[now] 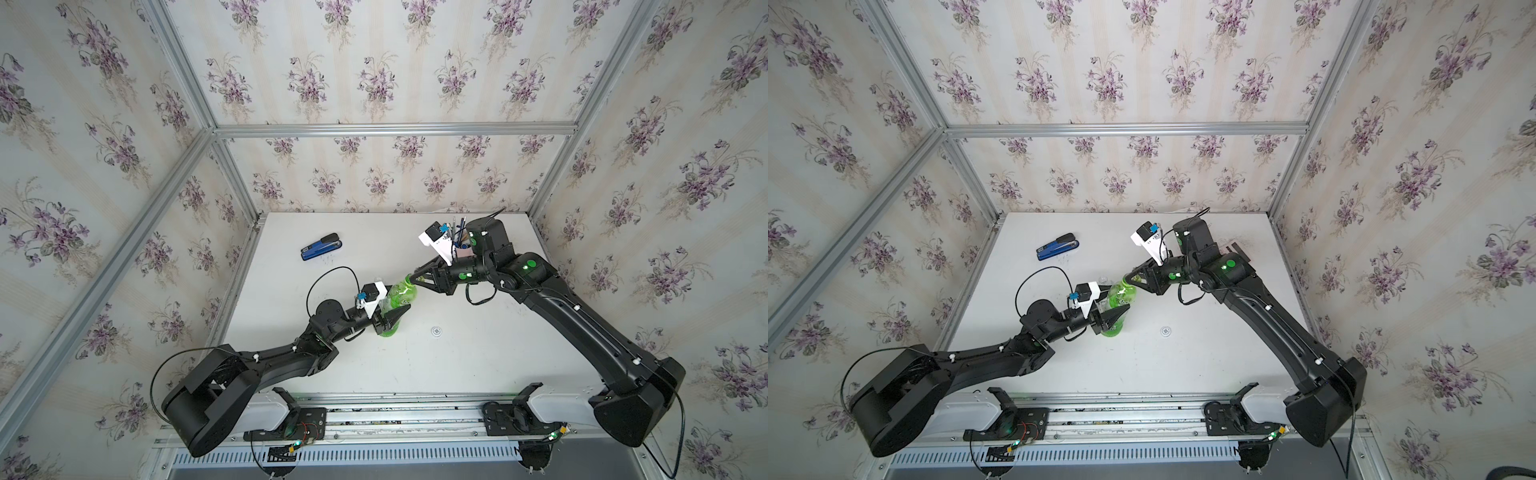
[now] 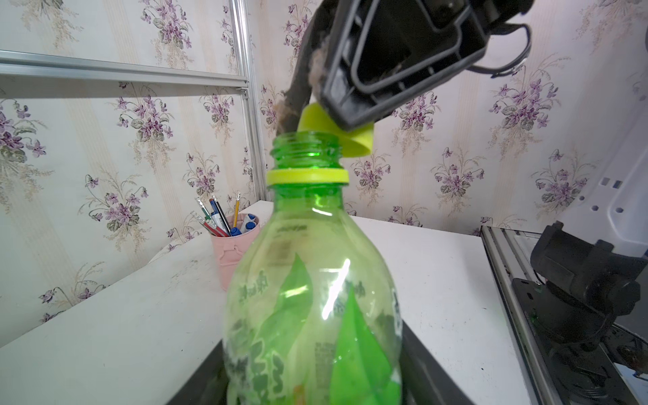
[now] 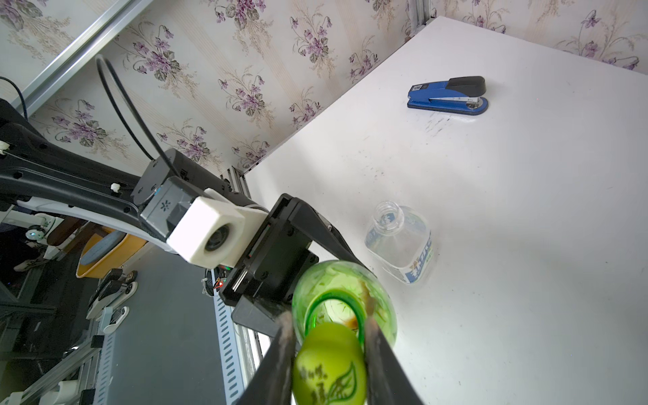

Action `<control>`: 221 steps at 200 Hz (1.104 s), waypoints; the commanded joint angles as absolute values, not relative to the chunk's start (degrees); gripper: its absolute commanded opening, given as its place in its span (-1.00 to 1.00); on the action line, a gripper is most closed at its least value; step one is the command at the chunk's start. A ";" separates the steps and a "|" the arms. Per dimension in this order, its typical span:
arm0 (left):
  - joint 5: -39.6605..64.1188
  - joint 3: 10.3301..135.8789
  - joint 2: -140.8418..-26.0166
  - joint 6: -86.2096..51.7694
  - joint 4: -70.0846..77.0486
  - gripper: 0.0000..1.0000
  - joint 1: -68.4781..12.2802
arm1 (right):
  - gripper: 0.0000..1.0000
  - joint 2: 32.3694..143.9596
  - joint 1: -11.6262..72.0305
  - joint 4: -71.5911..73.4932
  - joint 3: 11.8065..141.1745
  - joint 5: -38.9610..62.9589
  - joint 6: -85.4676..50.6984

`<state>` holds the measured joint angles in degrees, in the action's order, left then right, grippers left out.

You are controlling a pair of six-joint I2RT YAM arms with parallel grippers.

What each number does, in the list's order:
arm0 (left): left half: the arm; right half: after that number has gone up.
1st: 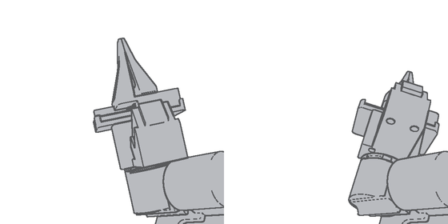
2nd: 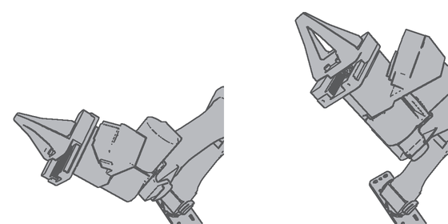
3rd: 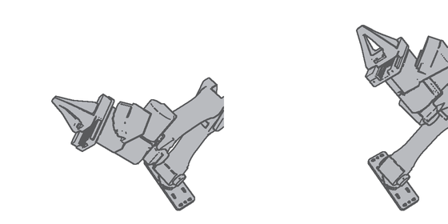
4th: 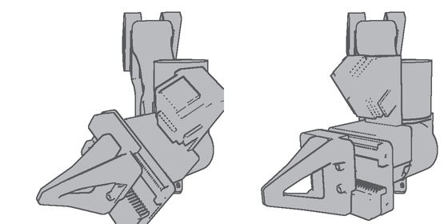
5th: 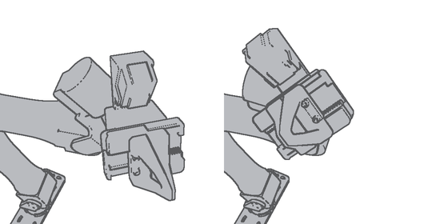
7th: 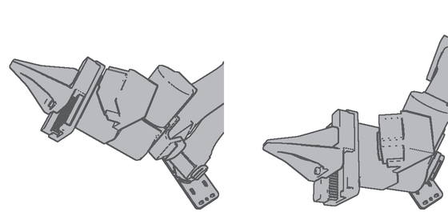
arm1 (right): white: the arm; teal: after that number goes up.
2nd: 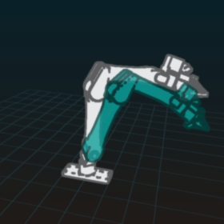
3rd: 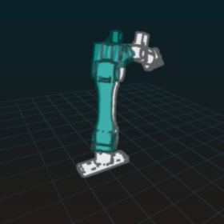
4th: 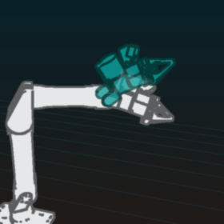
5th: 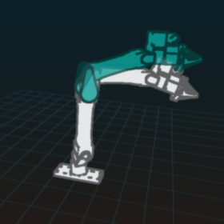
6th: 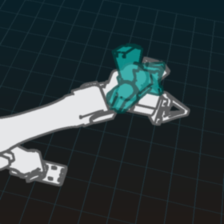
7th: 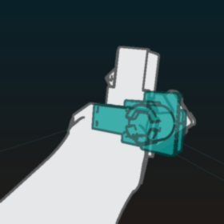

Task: Screw on the bottle caps
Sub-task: Screw the bottle cap onto the plastic bottle.

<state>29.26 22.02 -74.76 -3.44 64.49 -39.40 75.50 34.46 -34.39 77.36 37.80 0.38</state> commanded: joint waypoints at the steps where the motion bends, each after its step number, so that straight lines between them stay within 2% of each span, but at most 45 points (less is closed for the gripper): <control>1: 32.25 22.79 -74.89 -3.40 69.45 0.23 -39.53 | -0.39 75.42 34.55 -32.56 77.45 36.81 0.24; 221: 32.50 22.48 -74.03 -1.86 69.17 0.23 -40.08 | -0.38 77.80 34.50 -37.62 79.26 36.07 1.82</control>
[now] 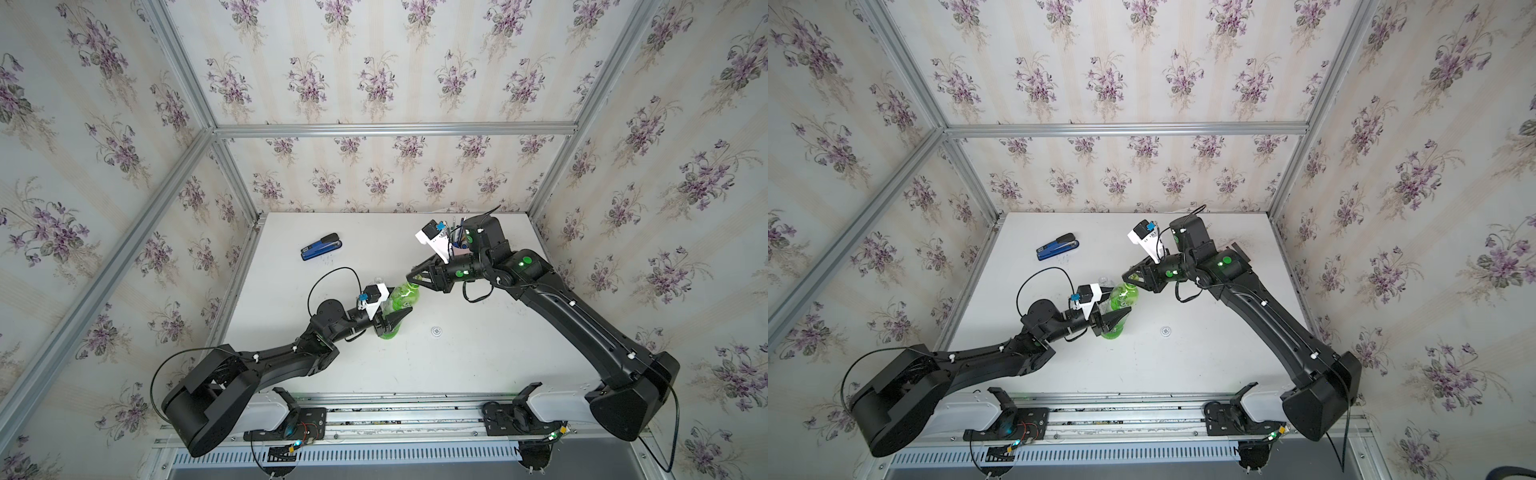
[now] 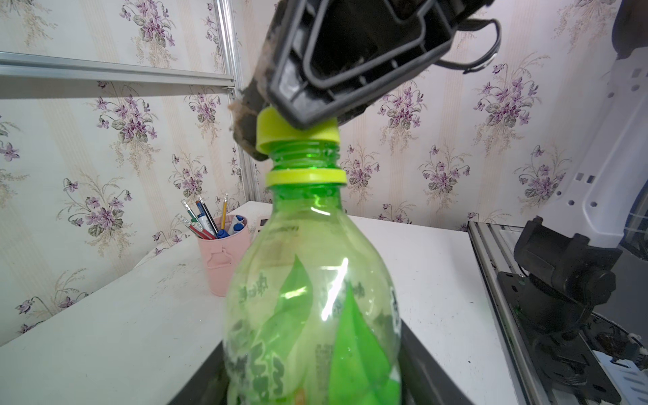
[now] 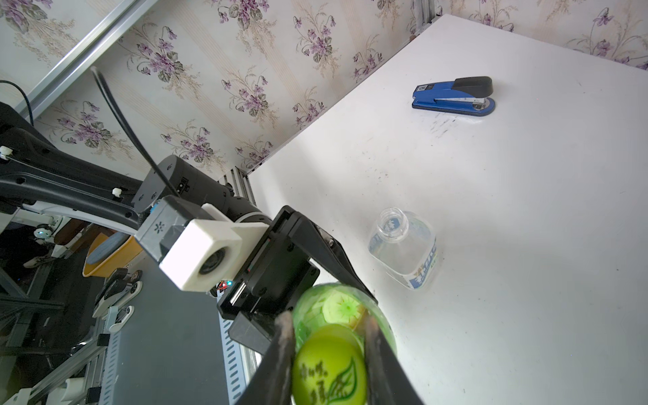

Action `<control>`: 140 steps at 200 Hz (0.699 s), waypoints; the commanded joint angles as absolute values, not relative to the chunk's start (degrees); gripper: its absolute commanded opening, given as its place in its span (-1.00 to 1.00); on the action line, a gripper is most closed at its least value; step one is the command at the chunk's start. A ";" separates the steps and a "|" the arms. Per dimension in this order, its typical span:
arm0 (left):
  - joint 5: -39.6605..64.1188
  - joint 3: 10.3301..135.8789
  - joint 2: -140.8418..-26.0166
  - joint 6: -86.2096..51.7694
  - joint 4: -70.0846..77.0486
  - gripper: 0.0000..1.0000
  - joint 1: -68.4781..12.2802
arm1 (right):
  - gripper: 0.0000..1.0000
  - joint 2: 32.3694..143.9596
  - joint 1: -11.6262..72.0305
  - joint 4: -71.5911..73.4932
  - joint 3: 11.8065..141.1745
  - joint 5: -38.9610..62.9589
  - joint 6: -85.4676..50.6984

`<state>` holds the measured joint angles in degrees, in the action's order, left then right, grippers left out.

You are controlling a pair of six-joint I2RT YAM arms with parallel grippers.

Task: Screw on the bottle caps
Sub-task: Screw the bottle cap onto the plastic bottle.

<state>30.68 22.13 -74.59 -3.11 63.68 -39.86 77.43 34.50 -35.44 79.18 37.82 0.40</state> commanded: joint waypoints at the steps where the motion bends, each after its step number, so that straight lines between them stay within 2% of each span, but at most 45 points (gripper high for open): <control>1: 32.46 22.50 -74.06 -1.90 69.13 0.23 -40.08 | -0.38 77.79 34.52 -37.62 79.23 36.05 1.92; 140: 32.73 22.49 -75.90 -3.35 72.31 0.23 -40.07 | -0.35 77.85 34.54 -36.56 79.10 34.00 1.50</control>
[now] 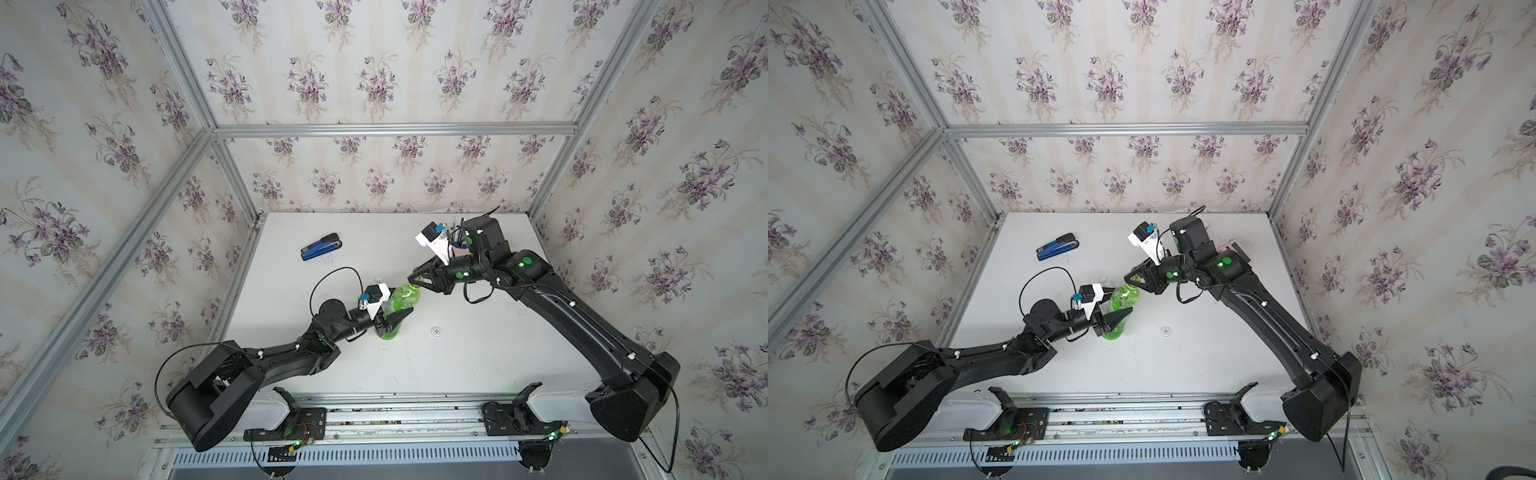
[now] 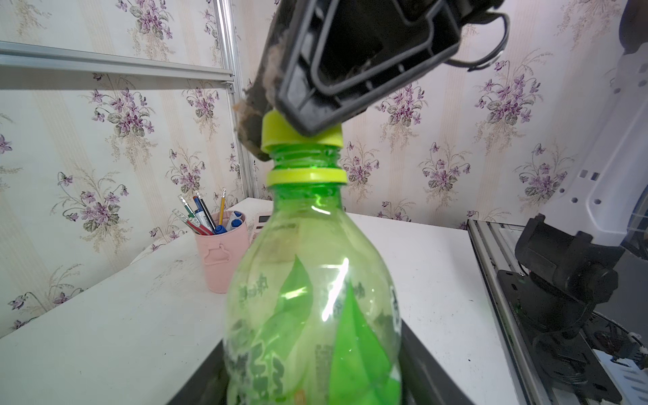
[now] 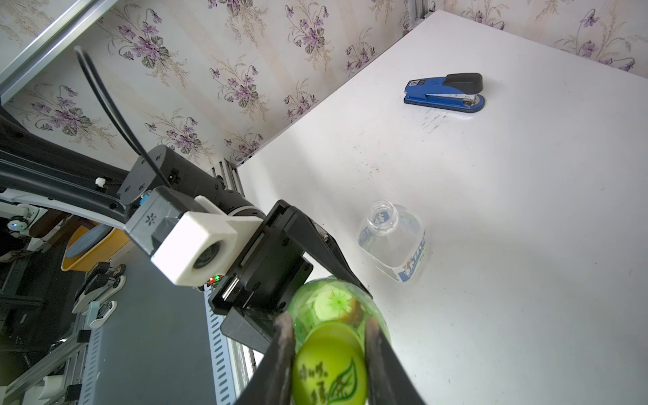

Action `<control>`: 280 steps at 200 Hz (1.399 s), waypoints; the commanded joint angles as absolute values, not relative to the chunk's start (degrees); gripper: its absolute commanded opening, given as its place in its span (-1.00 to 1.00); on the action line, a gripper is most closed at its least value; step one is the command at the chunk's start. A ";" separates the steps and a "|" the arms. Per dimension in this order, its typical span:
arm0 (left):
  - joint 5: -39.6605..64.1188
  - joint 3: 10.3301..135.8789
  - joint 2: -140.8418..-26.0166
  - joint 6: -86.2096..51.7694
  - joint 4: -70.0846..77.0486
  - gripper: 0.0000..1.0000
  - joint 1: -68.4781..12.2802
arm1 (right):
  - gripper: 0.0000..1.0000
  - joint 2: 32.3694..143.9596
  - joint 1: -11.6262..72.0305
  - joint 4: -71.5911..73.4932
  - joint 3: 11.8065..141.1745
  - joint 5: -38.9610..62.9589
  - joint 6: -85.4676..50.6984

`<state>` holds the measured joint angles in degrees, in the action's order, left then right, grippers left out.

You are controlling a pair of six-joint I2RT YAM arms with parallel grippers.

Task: Screw on the bottle caps
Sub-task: Screw the bottle cap onto the plastic bottle.

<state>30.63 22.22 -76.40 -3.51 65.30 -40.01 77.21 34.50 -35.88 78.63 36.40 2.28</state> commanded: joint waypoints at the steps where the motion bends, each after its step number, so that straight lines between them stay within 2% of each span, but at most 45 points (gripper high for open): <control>1: 32.80 22.45 -75.87 -3.34 72.28 0.22 -40.12 | -0.35 77.86 34.54 -36.61 79.10 33.92 1.54; 98: 29.79 21.62 -75.15 -3.99 72.95 0.22 -40.25 | -0.32 77.12 34.54 -35.70 78.18 34.98 1.06; 194: 31.11 22.32 -75.93 -4.23 72.37 0.22 -40.25 | -0.20 75.86 34.47 -32.87 77.86 35.51 -0.26; 244: 31.22 22.62 -76.48 -4.14 72.05 0.22 -40.24 | 0.09 76.46 34.68 -33.20 79.17 36.89 -0.62; 280: 31.11 22.68 -76.73 -4.14 72.08 0.22 -40.25 | 0.17 76.14 34.67 -33.51 78.94 36.76 -0.25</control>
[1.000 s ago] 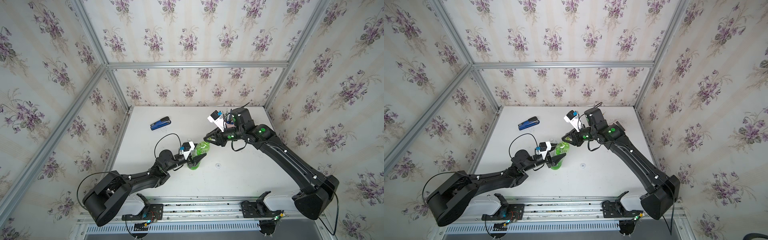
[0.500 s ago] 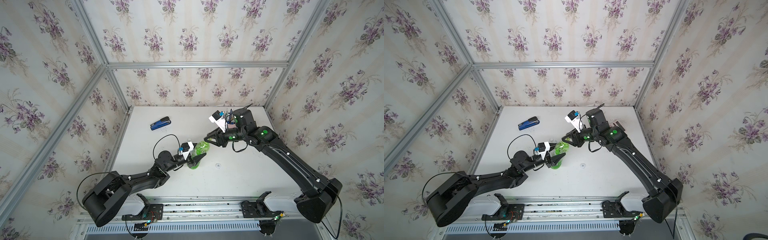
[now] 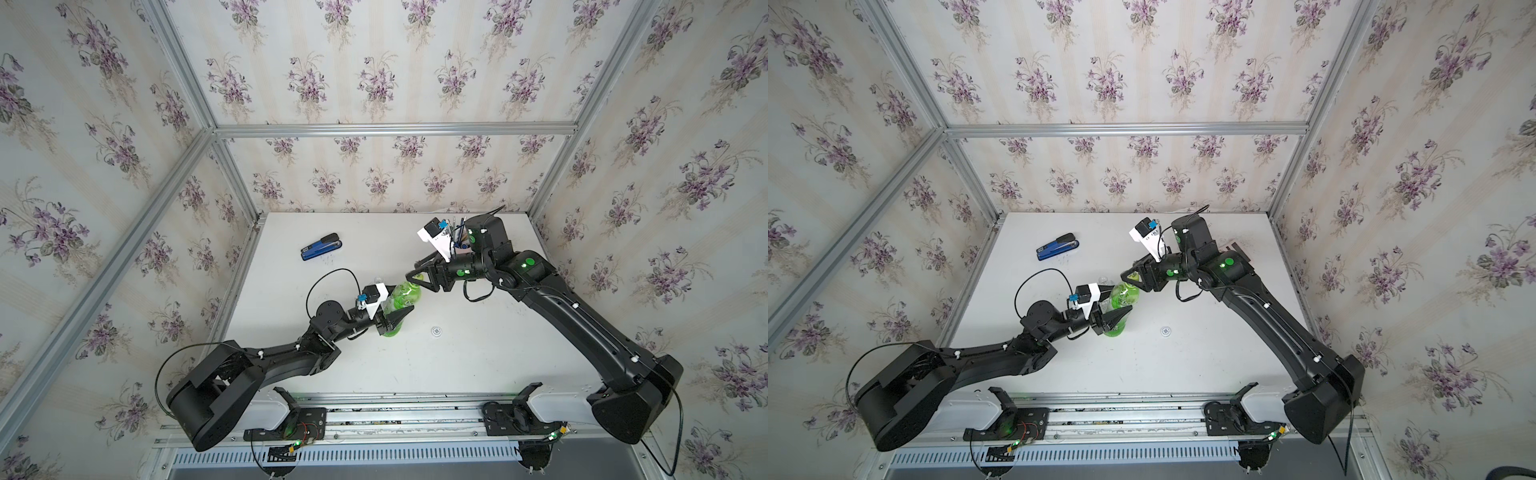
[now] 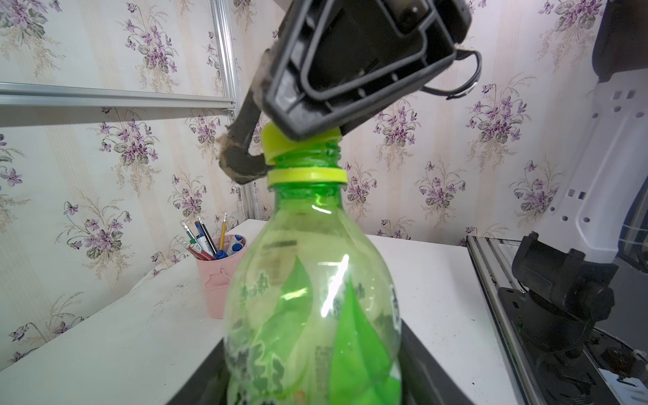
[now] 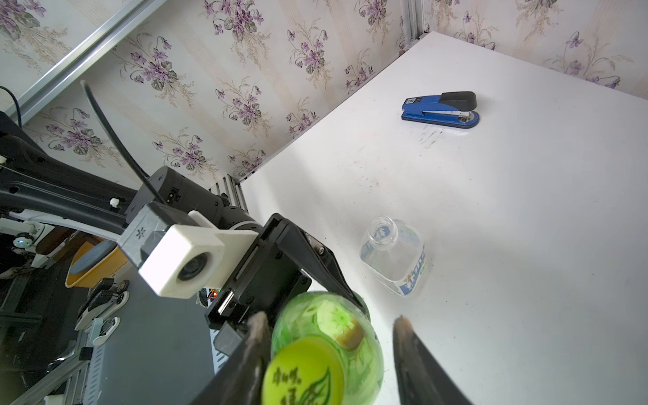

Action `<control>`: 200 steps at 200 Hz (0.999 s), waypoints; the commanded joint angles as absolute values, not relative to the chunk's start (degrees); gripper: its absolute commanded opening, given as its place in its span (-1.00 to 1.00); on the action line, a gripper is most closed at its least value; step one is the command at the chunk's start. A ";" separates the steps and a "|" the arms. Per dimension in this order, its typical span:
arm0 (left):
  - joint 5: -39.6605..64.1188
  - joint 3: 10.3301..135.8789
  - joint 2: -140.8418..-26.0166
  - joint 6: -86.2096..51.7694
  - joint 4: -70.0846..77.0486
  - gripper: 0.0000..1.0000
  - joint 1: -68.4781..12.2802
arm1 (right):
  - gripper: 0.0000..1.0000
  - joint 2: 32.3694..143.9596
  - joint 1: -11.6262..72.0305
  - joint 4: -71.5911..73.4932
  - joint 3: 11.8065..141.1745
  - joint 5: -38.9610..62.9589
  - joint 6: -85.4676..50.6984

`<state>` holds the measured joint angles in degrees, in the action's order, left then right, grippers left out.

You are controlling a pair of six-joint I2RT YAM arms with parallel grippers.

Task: Screw on the bottle caps
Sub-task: Screw the bottle cap onto the plastic bottle.

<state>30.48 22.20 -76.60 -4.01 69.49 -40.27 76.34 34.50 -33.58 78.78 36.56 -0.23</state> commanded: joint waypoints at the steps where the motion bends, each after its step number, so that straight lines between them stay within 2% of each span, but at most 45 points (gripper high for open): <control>1: 31.11 22.68 -76.73 -4.18 72.07 0.22 -40.25 | 0.17 76.08 34.70 -33.50 78.98 36.75 -0.30; 71: 30.07 23.09 -77.86 -4.50 72.14 0.22 -40.25 | 0.25 75.55 34.65 -32.44 79.18 37.97 -0.04; 115: 30.21 22.94 -78.22 -4.49 72.95 0.22 -40.25 | 0.31 75.41 34.54 -33.22 80.51 33.40 -0.08; 200: 29.97 22.63 -77.81 -4.40 72.96 0.22 -40.25 | 0.14 75.16 34.10 -32.43 80.04 29.95 -2.15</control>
<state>30.17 22.63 -78.08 -4.43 70.43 -40.27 75.61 34.17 -33.23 80.42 30.79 -1.52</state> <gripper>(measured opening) 0.609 0.576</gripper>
